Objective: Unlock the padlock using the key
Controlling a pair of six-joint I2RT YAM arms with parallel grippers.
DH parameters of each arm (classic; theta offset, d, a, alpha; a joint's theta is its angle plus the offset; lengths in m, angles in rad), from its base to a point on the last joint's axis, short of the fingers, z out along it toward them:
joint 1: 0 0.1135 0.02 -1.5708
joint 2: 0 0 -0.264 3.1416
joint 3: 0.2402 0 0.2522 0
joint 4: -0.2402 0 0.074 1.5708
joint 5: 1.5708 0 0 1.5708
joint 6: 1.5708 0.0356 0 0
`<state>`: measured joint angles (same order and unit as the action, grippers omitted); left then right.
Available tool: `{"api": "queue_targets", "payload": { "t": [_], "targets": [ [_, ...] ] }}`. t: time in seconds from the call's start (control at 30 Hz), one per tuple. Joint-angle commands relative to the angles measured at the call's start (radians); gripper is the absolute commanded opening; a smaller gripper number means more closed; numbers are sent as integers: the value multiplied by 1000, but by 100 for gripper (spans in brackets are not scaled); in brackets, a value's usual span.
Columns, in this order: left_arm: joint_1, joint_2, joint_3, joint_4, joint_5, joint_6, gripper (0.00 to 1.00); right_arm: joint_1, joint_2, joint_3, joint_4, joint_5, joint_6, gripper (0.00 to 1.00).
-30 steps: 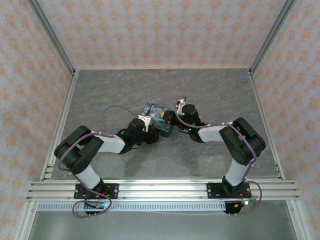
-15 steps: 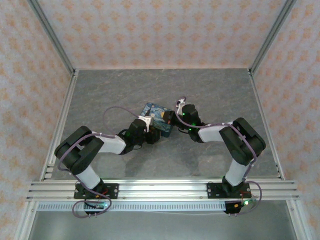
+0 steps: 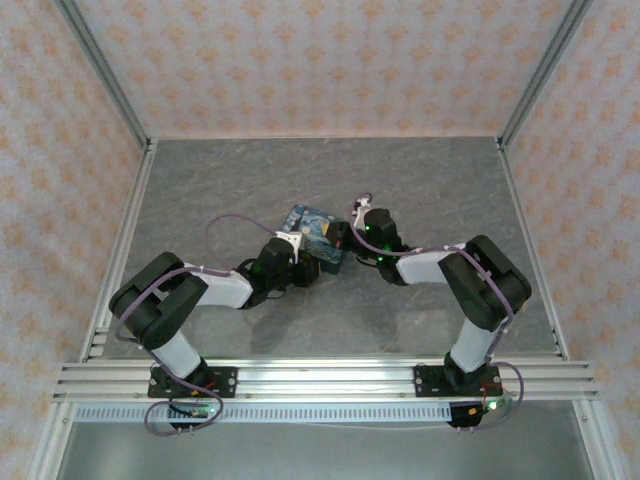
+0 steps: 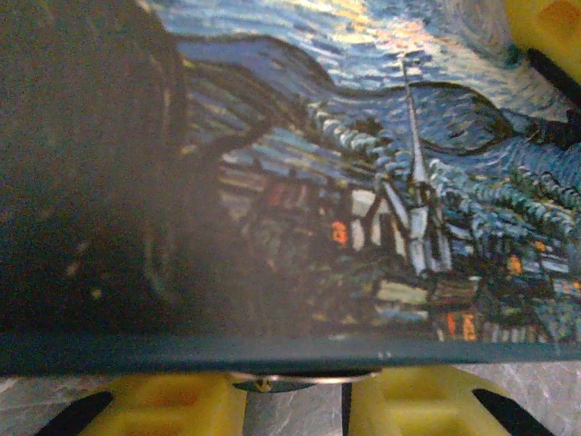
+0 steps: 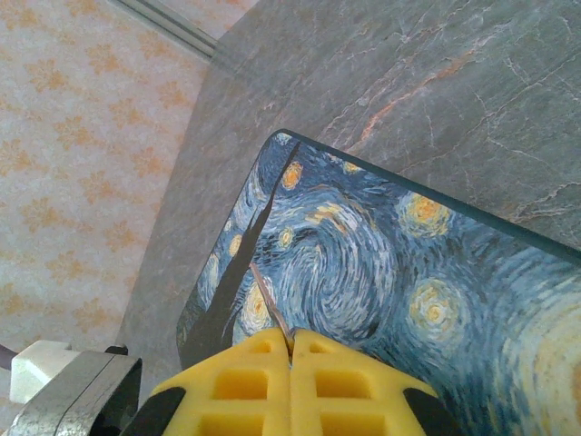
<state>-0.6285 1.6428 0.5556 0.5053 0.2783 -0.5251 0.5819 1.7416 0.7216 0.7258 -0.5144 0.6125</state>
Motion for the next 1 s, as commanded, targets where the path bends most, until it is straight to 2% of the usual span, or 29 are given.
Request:
{"api": "queue_targets", "payload": {
  "t": [0.0, 0.17, 0.43, 0.77, 0.97],
  "targets": [
    [-4, -37, 38, 22, -48, -32, 30, 16, 8, -43, -98, -13, -5, 0],
    [-4, -52, 41, 16, -33, -80, 29, 16, -29, -47, -84, -2, -44, 0],
    [-3, -90, 64, -47, 13, -179, 30, 16, -173, -80, -91, 54, -188, 0],
    [-4, -86, 90, -54, 73, -308, 30, 17, -404, -293, -36, 69, -342, 0],
    [-4, -86, 101, -68, 76, -361, 30, 24, -465, -406, 27, 52, -385, 0]
  ]
}}
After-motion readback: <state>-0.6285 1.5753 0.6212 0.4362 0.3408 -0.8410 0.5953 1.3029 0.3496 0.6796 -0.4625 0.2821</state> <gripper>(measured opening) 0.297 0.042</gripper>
